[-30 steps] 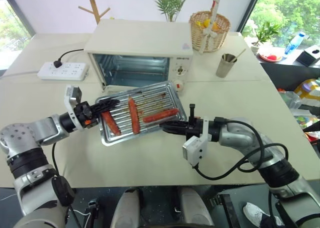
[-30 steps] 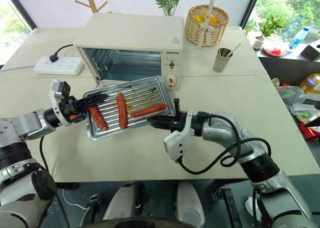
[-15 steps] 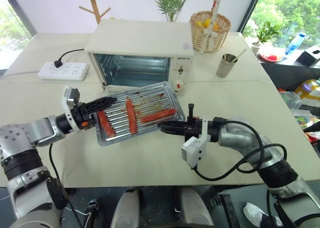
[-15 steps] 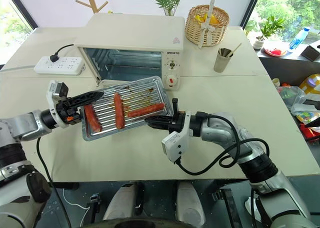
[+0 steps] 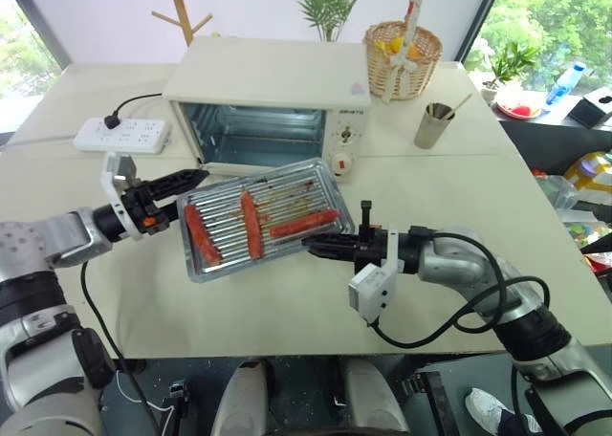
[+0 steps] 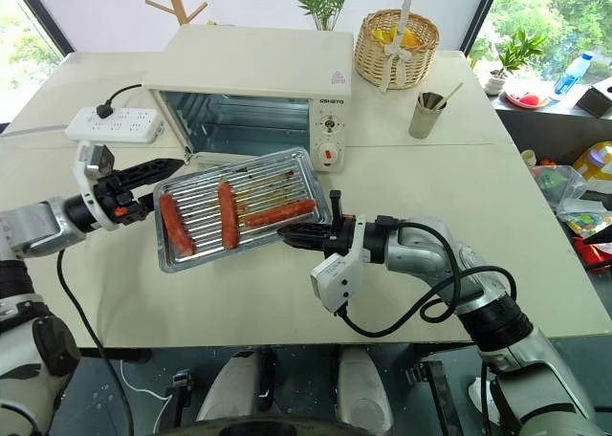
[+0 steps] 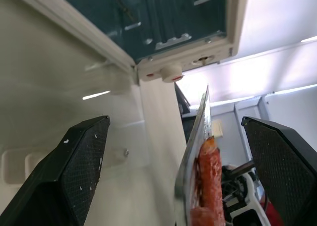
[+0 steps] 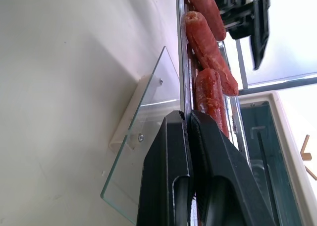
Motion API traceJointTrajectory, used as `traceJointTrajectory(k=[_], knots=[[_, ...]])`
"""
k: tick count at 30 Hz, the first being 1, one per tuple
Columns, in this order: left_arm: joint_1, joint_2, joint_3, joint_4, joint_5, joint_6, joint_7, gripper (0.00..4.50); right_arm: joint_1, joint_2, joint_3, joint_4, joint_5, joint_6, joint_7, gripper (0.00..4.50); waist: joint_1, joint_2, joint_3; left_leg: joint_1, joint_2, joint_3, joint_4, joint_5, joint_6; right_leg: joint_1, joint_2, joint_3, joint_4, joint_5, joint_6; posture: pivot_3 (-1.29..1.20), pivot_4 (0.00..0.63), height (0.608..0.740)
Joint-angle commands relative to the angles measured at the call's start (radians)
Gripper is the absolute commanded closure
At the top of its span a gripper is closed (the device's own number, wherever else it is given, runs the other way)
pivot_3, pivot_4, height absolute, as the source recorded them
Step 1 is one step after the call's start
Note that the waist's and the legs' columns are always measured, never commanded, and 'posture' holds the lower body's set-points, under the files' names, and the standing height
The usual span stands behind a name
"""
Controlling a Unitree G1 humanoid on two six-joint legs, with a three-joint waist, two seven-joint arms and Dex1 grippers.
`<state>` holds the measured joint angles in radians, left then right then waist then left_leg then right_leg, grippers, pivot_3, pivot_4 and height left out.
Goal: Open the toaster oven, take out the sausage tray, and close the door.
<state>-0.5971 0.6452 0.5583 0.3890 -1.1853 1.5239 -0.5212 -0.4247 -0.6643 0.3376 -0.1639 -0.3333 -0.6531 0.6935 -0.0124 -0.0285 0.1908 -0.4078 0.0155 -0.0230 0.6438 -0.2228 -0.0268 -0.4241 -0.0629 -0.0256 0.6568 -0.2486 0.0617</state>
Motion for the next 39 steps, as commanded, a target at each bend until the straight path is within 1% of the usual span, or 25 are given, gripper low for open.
traceJointTrajectory(k=[1,7,14,16,21,27,33,35,39], knots=[[0.03,-0.016,-0.037,-0.055,0.015,-0.004,-0.033,0.04,-0.009,0.002,-0.045,-0.041,0.039,-0.005,-0.022,4.5,0.0,0.0,0.0,0.0,0.0,0.0,0.0,0.0,0.0,0.0,0.0,0.0,0.0,0.0,0.0,0.0,0.15,0.74],[0.047,-0.026,-0.04,-0.066,0.028,-0.02,-0.039,0.04,-0.013,0.001,-0.053,-0.061,0.069,0.0,-0.015,4.5,-0.001,0.0,0.0,0.0,0.0,0.0,0.0,0.0,0.0,0.0,0.0,0.0,0.0,0.0,0.0,0.0,0.15,0.74],[-0.02,0.017,0.038,0.039,0.004,-0.018,-0.047,0.04,-0.003,-0.004,-0.049,-0.045,0.051,0.0,-0.016,4.5,0.0,0.0,0.0,0.0,0.0,0.0,0.0,0.0,0.0,0.0,0.0,-0.001,0.0,0.0,0.0,0.0,0.15,0.74],[-0.037,0.028,0.051,0.064,0.017,-0.036,-0.045,0.04,0.0,-0.005,-0.048,-0.046,0.05,0.001,-0.017,4.5,-0.002,0.0,0.0,0.0,0.0,0.0,0.0,0.0,0.0,0.0,0.0,-0.001,0.0,0.0,0.0,0.0,0.15,0.74],[-0.035,0.044,0.02,0.072,0.06,-0.069,-0.07,0.04,0.006,-0.001,-0.046,-0.049,0.047,0.0,-0.019,4.5,0.0,0.0,0.0,0.0,0.0,0.0,0.0,0.0,0.0,0.0,0.0,-0.001,0.0,0.0,0.0,0.0,0.15,0.74],[-0.012,0.024,-0.013,0.035,0.108,-0.107,-0.089,0.04,-0.005,0.004,-0.05,-0.045,0.057,0.012,-0.017,4.5,-0.001,0.0,0.0,0.0,0.0,0.001,0.0,0.0,0.0,0.0,0.0,-0.001,0.0,0.0,0.0,0.0,0.15,0.74],[0.019,-0.012,-0.031,0.015,0.166,-0.203,-0.087,0.04,-0.006,0.001,-0.062,-0.057,0.092,0.045,-0.009,4.5,0.001,0.0,0.0,0.0,0.0,0.001,0.0,0.0,0.0,0.0,0.0,-0.001,0.0,0.0,0.0,0.0,0.15,0.74],[0.031,-0.024,-0.037,0.002,0.168,-0.204,-0.092,0.04,-0.01,0.001,-0.063,-0.06,0.099,0.053,-0.006,4.5,0.001,0.0,0.0,0.0,0.0,0.001,0.0,0.0,0.0,0.0,0.0,-0.001,0.0,0.0,0.0,0.0,0.15,0.74],[0.068,-0.049,-0.057,-0.08,0.139,-0.168,-0.113,0.04,-0.016,0.003,-0.066,-0.058,0.104,0.067,-0.001,4.5,0.0,0.0,0.0,0.0,0.0,0.001,0.0,0.0,0.0,0.0,0.0,-0.001,0.0,0.0,0.0,0.0,0.15,0.74]])
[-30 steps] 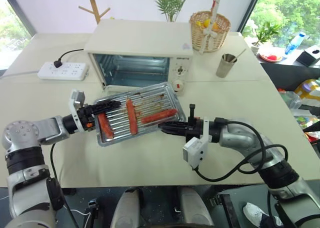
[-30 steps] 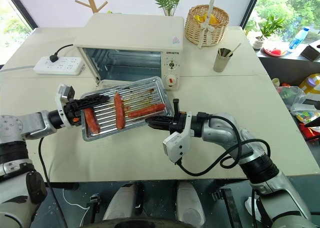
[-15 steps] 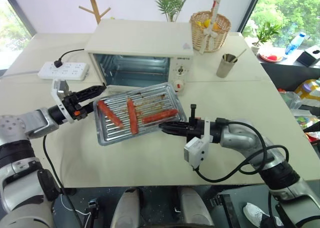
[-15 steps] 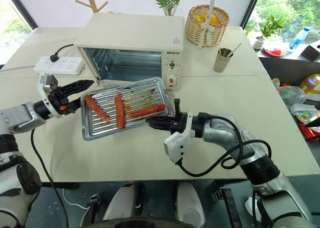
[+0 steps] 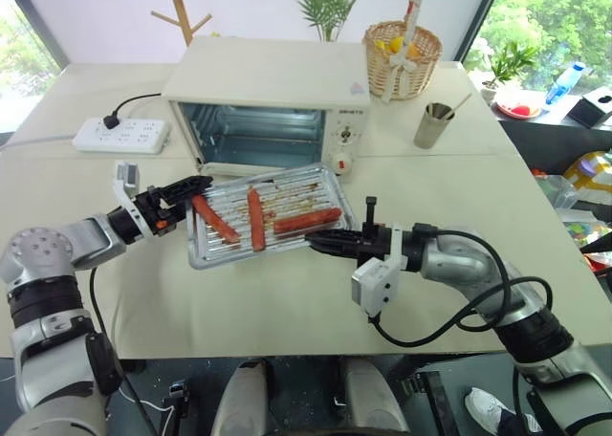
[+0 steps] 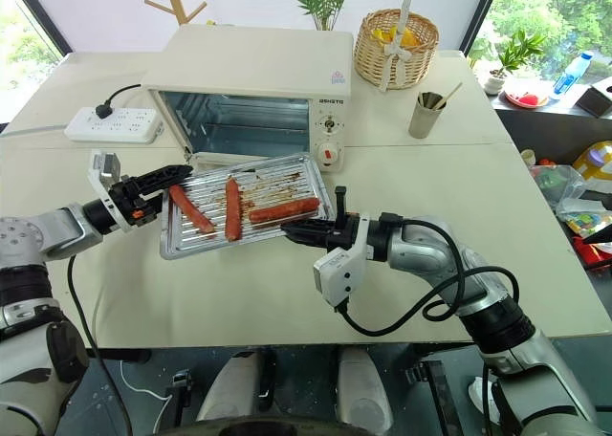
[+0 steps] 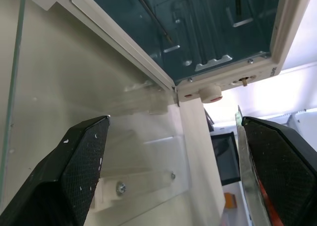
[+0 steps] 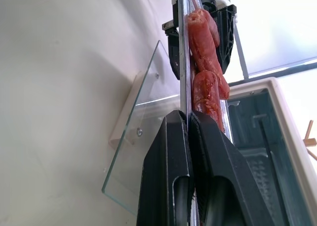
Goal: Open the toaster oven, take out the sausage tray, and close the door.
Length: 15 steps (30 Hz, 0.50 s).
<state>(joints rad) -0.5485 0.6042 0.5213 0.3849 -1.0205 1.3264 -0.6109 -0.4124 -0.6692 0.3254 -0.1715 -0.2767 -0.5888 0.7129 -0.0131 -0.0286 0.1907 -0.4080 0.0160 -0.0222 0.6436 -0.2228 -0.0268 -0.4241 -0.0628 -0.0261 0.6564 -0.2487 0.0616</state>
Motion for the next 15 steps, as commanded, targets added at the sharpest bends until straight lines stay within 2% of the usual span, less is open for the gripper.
traceJointTrajectory(k=[1,8,15], knots=[[0.027,-0.013,-0.022,-0.097,-0.036,0.041,-0.028,0.04,-0.029,0.009,-0.055,-0.05,0.049,0.005,-0.019,4.5,0.001,0.0,0.0,0.0,0.0,0.0,0.0,0.0,0.0,0.0,0.0,0.0,0.0,0.0,0.0,0.0,0.15,0.74],[0.046,-0.037,-0.017,-0.169,-0.106,0.156,-0.028,0.04,-0.043,0.011,-0.047,-0.035,0.027,-0.029,-0.021,4.5,0.001,0.0,0.0,0.0,0.0,-0.001,0.0,0.0,0.0,0.0,0.0,0.0,0.0,0.0,0.0,0.0,0.15,0.74],[0.037,-0.017,0.002,-0.17,-0.099,0.153,-0.029,0.04,-0.047,0.022,-0.048,-0.024,0.012,-0.027,-0.024,4.5,0.0,0.0,0.0,0.0,0.0,-0.001,0.0,0.0,0.0,0.0,0.0,0.0,0.0,0.0,0.0,0.0,0.15,0.74]])
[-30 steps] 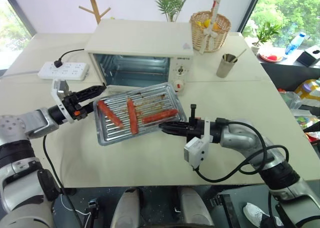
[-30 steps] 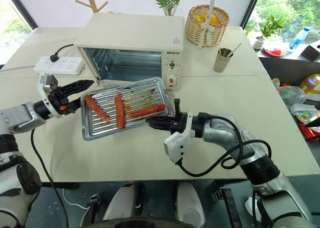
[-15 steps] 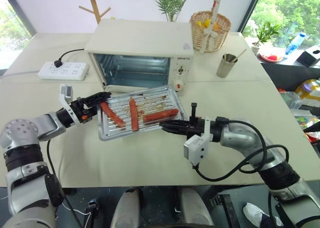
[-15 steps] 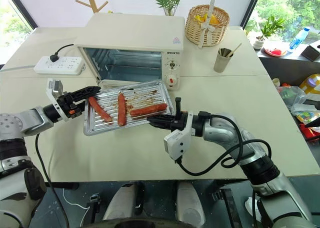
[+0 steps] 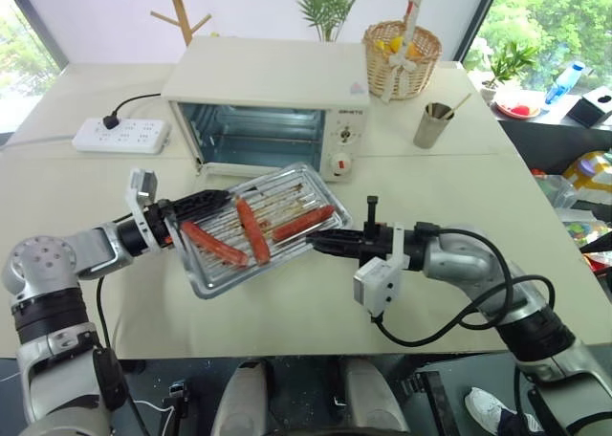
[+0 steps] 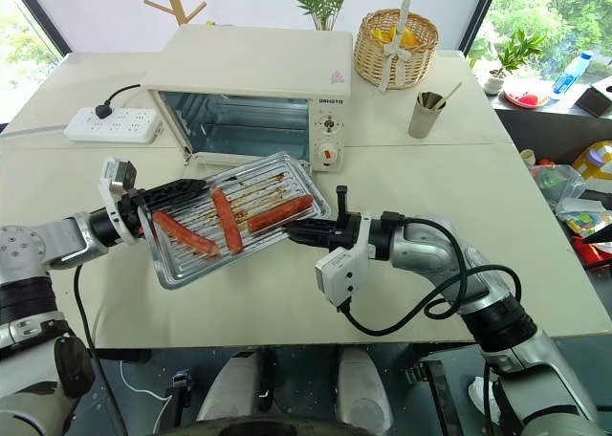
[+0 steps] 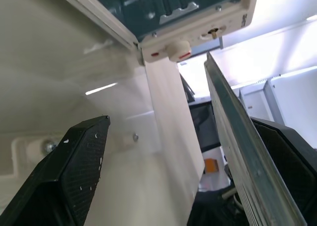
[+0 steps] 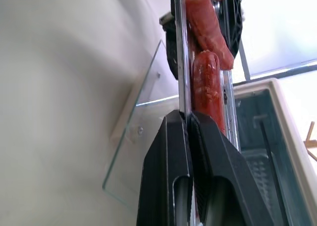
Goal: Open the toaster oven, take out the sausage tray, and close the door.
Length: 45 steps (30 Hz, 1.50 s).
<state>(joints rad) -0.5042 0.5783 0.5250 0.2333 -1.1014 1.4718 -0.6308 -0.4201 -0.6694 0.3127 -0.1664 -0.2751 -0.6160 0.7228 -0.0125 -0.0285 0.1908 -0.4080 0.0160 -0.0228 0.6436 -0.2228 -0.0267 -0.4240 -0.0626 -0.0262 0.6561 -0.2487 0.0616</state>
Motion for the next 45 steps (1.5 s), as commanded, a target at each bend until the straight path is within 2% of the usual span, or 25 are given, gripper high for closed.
traceJointTrajectory(k=[1,17,32,41,43,45], knots=[[-0.015,0.015,0.007,-0.003,-0.014,0.005,-0.007,0.04,-0.04,0.023,-0.037,-0.028,0.008,0.001,-0.034,4.5,0.0,0.0,0.0,0.0,0.0,0.0,0.0,0.0,0.0,0.0,0.0,0.0,0.0,0.0,0.0,0.0,0.15,0.74],[-0.058,0.095,0.104,0.102,-0.034,0.027,0.0,0.04,-0.048,0.022,-0.038,0.008,-0.035,-0.007,-0.044,4.5,0.0,0.0,0.0,0.0,0.0,-0.002,0.0,0.0,0.0,0.0,0.0,0.0,0.0,0.0,0.0,0.0,0.15,0.74],[0.013,-0.068,0.117,-0.018,-0.069,0.037,0.121,0.04,-0.064,0.028,-0.042,-0.001,-0.025,0.023,-0.043,4.5,0.001,0.0,0.0,0.0,0.0,-0.002,0.0,0.0,0.0,0.0,-0.001,0.0,0.0,0.0,0.0,0.0,0.15,0.74],[-0.01,-0.067,0.155,0.009,-0.133,0.067,0.177,0.04,-0.059,0.021,-0.041,0.013,-0.03,0.019,-0.045,4.5,0.0,0.0,0.0,0.0,0.0,-0.002,0.0,0.0,0.0,0.0,-0.001,0.0,0.0,0.0,0.0,0.0,0.15,0.74],[-0.018,-0.057,0.167,0.029,-0.15,0.082,0.182,0.58,-0.059,0.02,-0.041,0.018,-0.031,0.017,-0.046,4.5,0.001,0.0,0.0,0.0,0.0,-0.002,0.0,0.0,0.0,0.0,-0.001,0.0,0.0,0.0,0.0,0.0,0.15,0.74],[-0.024,-0.05,0.174,0.043,-0.172,0.103,0.181,1.42,-0.06,0.021,-0.041,0.02,-0.032,0.017,-0.046,4.5,0.0,0.0,0.0,0.0,0.0,-0.002,0.0,0.0,0.0,0.0,0.0,0.0,0.0,0.0,0.0,0.0,0.15,0.74]])
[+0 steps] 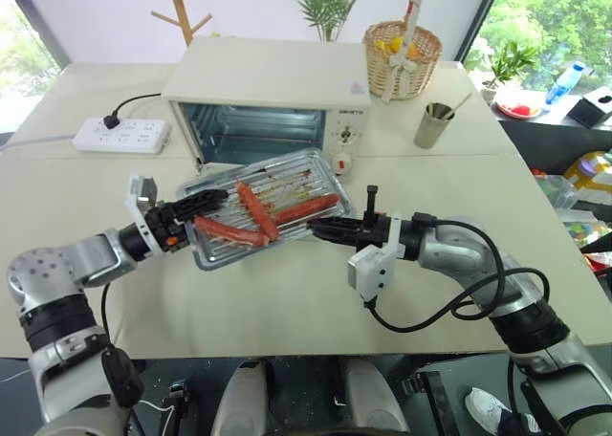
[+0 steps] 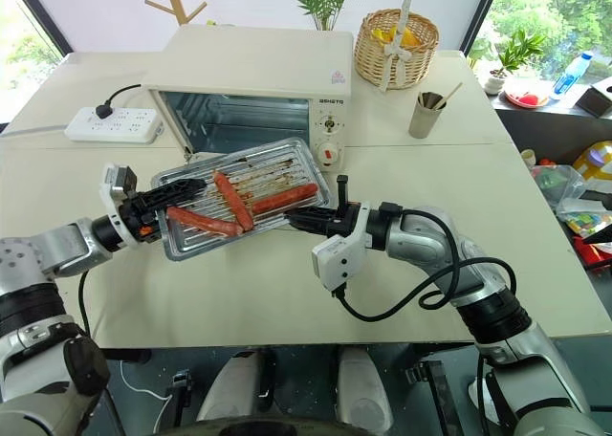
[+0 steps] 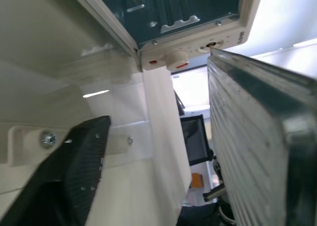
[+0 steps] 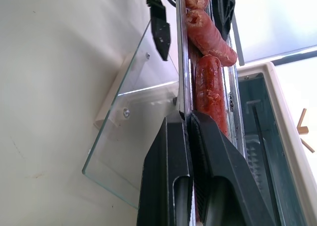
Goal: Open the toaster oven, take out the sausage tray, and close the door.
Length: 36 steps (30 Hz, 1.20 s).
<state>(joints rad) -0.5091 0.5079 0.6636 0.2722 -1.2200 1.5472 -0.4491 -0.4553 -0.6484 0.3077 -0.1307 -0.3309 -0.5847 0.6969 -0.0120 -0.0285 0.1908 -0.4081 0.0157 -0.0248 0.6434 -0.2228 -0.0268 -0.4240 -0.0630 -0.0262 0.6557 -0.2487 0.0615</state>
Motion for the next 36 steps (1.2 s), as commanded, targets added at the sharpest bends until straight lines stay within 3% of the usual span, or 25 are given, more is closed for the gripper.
traceJointTrajectory(k=[1,6,16,20,24,36], knots=[[-0.021,0.022,0.037,0.008,-0.063,0.036,0.0,1.89,-0.026,0.0,-0.035,-0.015,0.024,-0.014,-0.02,4.5,0.0,0.0,0.0,0.0,0.0,0.0,0.0,0.0,0.0,0.0,0.0,0.0,0.0,0.0,0.0,0.0,0.15,0.74],[-0.027,0.017,0.043,0.029,-0.097,0.063,0.018,4.47,-0.031,0.003,-0.034,-0.013,0.023,-0.015,-0.02,4.5,0.0,0.0,0.0,0.0,0.0,0.0,0.0,0.0,0.0,0.0,0.0,0.0,0.0,0.0,0.0,0.0,0.15,0.74],[-0.003,-0.035,0.045,0.04,-0.188,0.044,0.119,4.47,-0.03,-0.004,-0.034,-0.012,0.026,-0.012,-0.01,4.5,0.0,0.0,0.0,0.0,0.0,0.0,0.0,0.0,0.0,0.0,0.0,0.0,0.0,0.0,0.0,0.0,0.15,0.74],[0.005,-0.04,0.049,0.043,-0.223,0.02,0.159,4.5,-0.029,-0.005,-0.039,-0.018,0.024,-0.003,-0.01,3.09,-0.001,0.0,0.0,0.0,0.0,0.0,0.0,0.0,0.0,0.0,0.0,0.0,0.0,0.0,0.0,0.0,0.15,0.74],[0.014,-0.039,0.067,0.058,-0.277,-0.011,0.209,4.5,-0.026,-0.011,-0.037,-0.02,0.014,-0.006,-0.009,0.96,0.0,0.0,0.0,0.0,0.0,0.0,0.0,0.0,0.0,0.0,0.0,0.0,0.0,0.0,0.0,0.0,0.15,0.74],[0.187,0.014,0.085,-0.015,-0.57,-0.195,0.379,4.5,0.032,-0.045,-0.054,-0.034,0.019,-0.017,-0.015,0.96,0.0,0.0,0.0,0.0,0.001,-0.001,0.0,0.0,0.0,0.0,-0.001,0.002,0.0,0.0,0.0,0.0,0.15,0.74]])
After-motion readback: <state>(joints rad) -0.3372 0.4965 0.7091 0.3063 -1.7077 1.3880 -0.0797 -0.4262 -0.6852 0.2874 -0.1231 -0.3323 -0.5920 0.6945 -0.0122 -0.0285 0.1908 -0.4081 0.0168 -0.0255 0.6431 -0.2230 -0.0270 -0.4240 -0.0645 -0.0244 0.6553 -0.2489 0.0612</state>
